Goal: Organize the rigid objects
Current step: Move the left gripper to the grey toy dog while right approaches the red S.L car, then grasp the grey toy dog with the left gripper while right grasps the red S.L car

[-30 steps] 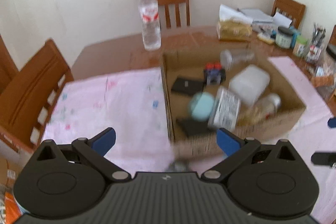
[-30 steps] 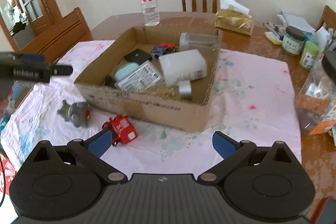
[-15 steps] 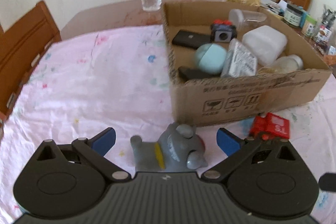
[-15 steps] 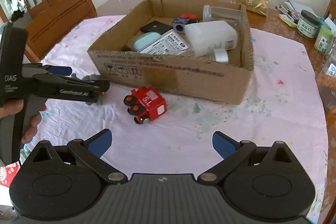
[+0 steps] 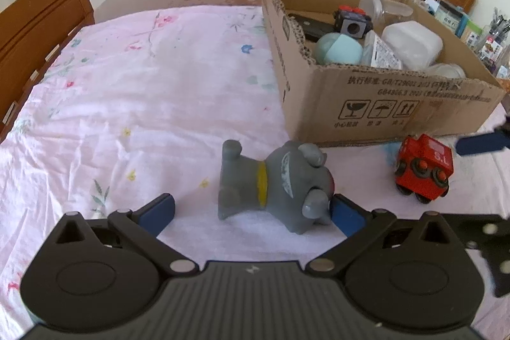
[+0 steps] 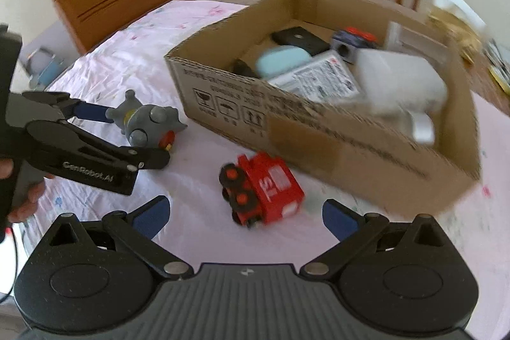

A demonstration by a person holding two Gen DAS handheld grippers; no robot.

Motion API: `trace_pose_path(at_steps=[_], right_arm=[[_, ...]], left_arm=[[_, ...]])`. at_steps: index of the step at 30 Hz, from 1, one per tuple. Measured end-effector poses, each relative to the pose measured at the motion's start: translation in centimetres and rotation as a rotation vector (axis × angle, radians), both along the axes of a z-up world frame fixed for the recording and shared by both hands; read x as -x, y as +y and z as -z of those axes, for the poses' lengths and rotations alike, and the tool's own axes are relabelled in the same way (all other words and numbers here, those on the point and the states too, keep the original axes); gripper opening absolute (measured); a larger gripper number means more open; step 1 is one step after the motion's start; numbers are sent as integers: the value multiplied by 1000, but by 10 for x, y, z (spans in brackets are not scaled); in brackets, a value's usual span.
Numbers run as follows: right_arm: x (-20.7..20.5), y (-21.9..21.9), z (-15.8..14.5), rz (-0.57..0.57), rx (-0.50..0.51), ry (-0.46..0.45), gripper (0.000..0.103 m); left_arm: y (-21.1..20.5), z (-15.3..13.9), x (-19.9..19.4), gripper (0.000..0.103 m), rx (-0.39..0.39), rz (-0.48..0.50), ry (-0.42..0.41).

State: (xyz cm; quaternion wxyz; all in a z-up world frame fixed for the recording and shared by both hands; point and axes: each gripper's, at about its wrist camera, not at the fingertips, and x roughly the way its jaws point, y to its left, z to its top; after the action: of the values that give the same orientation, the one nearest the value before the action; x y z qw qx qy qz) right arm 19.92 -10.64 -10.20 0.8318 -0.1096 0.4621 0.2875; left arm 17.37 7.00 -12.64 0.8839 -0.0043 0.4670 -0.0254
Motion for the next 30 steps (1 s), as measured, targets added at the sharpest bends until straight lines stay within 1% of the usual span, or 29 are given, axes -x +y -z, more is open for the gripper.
trace_pose_path(at_steps=[3, 6, 9, 14, 17, 18, 21, 23, 26, 30], right_arm=[[-7, 10, 6, -52, 13, -5, 103], [-8, 13, 10, -71, 15, 35, 103], [1, 11, 9, -81, -9, 76, 103], [23, 13, 7, -121, -45, 134, 103], [28, 16, 7, -144, -56, 166, 103], [29, 16, 6, -142, -47, 161, 103], [27, 11, 3, -120, 4, 91, 103], [20, 7, 2, -110, 6, 71, 103], [10, 9, 5, -138, 33, 11, 103], [0, 18, 15, -196, 51, 35, 103]], left_arm=[[0, 1, 1, 103, -7, 11, -7], [0, 2, 0, 103, -13, 13, -8], [-3, 3, 0, 103, -31, 21, -7], [-2, 2, 0, 103, -30, 23, -7], [-1, 3, -1, 103, -29, 30, -5], [-1, 3, -1, 103, -29, 32, -5], [-1, 3, -1, 103, -29, 36, -5], [-1, 3, -2, 103, -29, 39, -7], [0, 3, -1, 103, -28, 41, -11], [-1, 3, 1, 103, -28, 41, -18]])
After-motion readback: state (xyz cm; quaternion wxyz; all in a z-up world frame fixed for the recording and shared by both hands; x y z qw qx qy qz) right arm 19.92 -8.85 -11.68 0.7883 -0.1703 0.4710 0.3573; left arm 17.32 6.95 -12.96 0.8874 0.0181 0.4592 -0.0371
